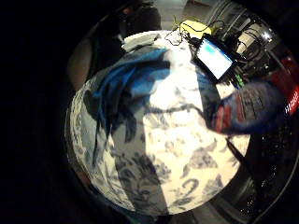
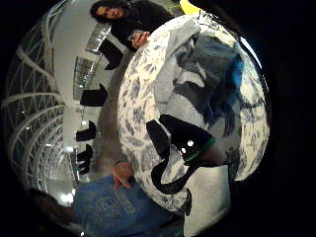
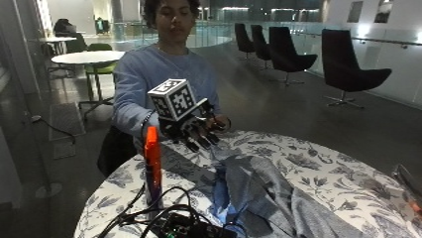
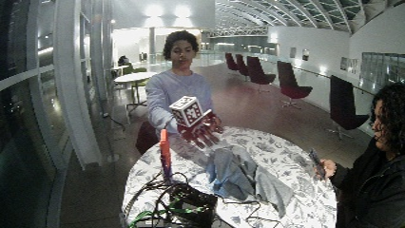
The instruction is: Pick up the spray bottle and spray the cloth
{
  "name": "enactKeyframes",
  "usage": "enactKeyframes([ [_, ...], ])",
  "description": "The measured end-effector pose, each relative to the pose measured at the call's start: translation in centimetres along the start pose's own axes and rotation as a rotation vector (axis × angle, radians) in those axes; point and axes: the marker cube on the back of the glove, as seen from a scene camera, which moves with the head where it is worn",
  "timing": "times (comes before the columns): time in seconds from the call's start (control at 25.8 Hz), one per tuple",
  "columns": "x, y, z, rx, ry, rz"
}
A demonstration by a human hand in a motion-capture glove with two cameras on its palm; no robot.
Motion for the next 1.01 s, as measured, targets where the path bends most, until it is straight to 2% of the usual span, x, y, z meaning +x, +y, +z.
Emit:
enactKeyframes([
  [0.23,1.8,8.1,-1.9,0.067,0.011,-0.086],
  [0.39,3.3,10.6,-2.6,0.088,-0.139,-0.038],
  [0.54,6.1,9.8,-3.9,0.132,-0.479,-0.004],
  [0.66,8.6,9.1,-4.3,0.306,-0.702,0.042],
  [0.74,10.0,10.1,-4.2,0.333,-0.826,0.068],
  [0.85,11.3,10.9,-3.9,0.332,-0.916,0.087],
  [1.01,12.6,9.3,-3.8,0.376,-0.907,0.166],
])
